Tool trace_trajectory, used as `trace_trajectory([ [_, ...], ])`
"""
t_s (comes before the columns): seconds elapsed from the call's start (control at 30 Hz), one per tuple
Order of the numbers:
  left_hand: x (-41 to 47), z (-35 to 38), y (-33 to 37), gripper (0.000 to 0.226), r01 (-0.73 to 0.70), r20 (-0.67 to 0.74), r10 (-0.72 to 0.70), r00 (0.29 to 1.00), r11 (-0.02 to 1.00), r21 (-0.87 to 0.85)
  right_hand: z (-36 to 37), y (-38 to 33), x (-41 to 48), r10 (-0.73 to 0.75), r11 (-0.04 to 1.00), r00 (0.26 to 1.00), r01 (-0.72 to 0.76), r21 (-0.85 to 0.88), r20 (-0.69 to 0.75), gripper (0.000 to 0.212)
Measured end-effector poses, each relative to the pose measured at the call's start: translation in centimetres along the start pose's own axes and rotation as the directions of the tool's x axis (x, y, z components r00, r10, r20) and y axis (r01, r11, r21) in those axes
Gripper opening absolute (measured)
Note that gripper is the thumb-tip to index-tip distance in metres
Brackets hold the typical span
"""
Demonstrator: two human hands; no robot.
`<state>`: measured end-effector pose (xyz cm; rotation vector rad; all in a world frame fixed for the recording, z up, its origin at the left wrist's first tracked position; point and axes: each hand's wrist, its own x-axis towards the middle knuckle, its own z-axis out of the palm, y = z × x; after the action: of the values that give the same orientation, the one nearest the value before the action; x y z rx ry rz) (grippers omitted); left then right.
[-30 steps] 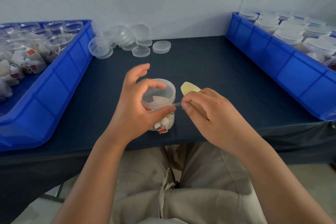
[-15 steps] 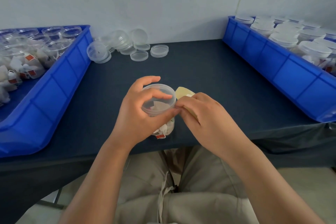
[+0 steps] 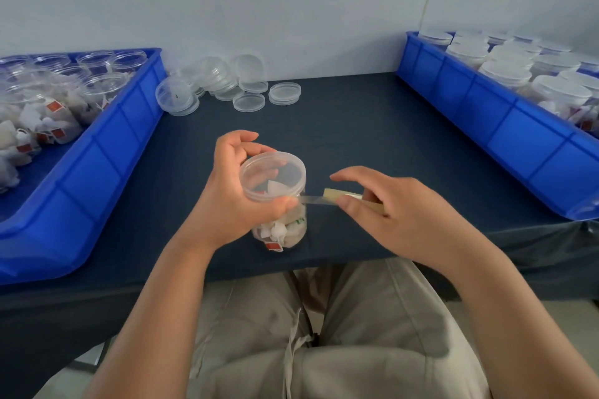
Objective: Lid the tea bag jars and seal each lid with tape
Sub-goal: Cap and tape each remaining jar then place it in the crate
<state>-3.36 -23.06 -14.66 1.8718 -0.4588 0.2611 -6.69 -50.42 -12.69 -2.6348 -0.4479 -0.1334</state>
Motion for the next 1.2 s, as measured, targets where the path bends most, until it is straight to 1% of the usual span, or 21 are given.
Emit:
trace_trajectory([
  [0.07, 0.3, -0.3, -0.4, 0.095, 0.022, 0.029, -0.022, 0.999, 1.000, -0.013, -0.3, 0.0, 0.0, -0.026, 1.000, 1.000, 0.026, -0.012, -0.017, 0.042],
  [0.2, 0.5, -0.8, -1.1, 0.100, 0.058, 0.073, -0.050, 0.996, 0.992, -0.109, -0.1, -1.3, -0.1, -0.089, 0.995, 0.989, 0.083, -0.054, -0.116, 0.043],
  [0.3, 0.7, -1.4, -1.5, 0.093, 0.050, 0.122, -0.033, 0.992, 0.989, -0.142, 0.4, -1.7, 0.2, -0.111, 0.991, 0.987, 0.101, -0.089, -0.120, 0.044],
  [0.4, 1.3, -1.9, -1.7, 0.081, 0.052, 0.177, -0.022, 0.984, 0.984, -0.168, 0.7, -1.6, 0.4, -0.117, 0.991, 0.984, 0.107, -0.084, -0.134, 0.044],
  [0.5, 1.6, -1.8, -2.2, 0.074, 0.062, 0.158, -0.032, 0.987, 0.981, -0.185, 1.0, -1.4, 0.6, -0.124, 0.991, 0.980, 0.116, -0.060, -0.157, 0.045],
  [0.57, 1.6, -1.5, -2.7, 0.081, 0.074, 0.117, -0.047, 0.992, 0.967, -0.243, 1.3, -1.4, 0.7, -0.127, 0.992, 0.977, 0.121, -0.047, -0.170, 0.045],
  [0.63, 1.6, -1.1, -3.1, 0.094, 0.090, 0.107, -0.061, 0.992, 0.953, -0.291, 1.3, -1.6, 0.7, -0.121, 0.992, 0.979, 0.115, -0.048, -0.162, 0.045],
  [0.73, 1.8, -0.6, -3.3, 0.109, 0.155, 0.170, -0.102, 0.980, 0.930, -0.333, 1.3, -2.0, 0.7, -0.112, 0.994, 0.981, 0.108, -0.036, -0.157, 0.047],
  [0.8, 2.0, -0.1, -3.3, 0.113, 0.210, 0.220, -0.138, 0.966, 0.914, -0.348, 1.2, -2.1, 0.8, -0.094, 0.995, 0.985, 0.088, -0.050, -0.142, 0.052],
  [0.9, 2.3, 0.6, -3.2, 0.102, 0.247, 0.257, -0.160, 0.953, 0.902, -0.355, 1.1, -1.9, 0.7, -0.068, 0.997, 0.990, 0.062, -0.050, -0.123, 0.055],
  [0.97, 2.5, 0.9, -3.3, 0.087, 0.234, 0.274, -0.141, 0.951, 0.909, -0.345, 1.1, -1.8, 0.6, -0.043, 0.999, 0.994, 0.041, -0.019, -0.102, 0.055],
  [1.03, 2.6, 1.0, -3.3, 0.081, 0.211, 0.282, -0.124, 0.951, 0.929, -0.304, 1.1, -1.6, 0.5, -0.019, 1.000, 0.995, 0.020, 0.002, -0.099, 0.055],
  [1.13, 2.4, 0.7, -2.8, 0.085, 0.181, 0.217, -0.126, 0.968, 0.949, -0.256, 1.1, -1.7, 0.4, 0.005, 1.000, 0.993, -0.005, 0.000, -0.115, 0.057],
  [1.2, 1.7, 0.5, -2.3, 0.078, 0.144, 0.163, -0.108, 0.981, 0.963, -0.227, 1.2, -1.8, 0.2, 0.018, 1.000, 0.989, -0.018, 0.000, -0.145, 0.055],
])
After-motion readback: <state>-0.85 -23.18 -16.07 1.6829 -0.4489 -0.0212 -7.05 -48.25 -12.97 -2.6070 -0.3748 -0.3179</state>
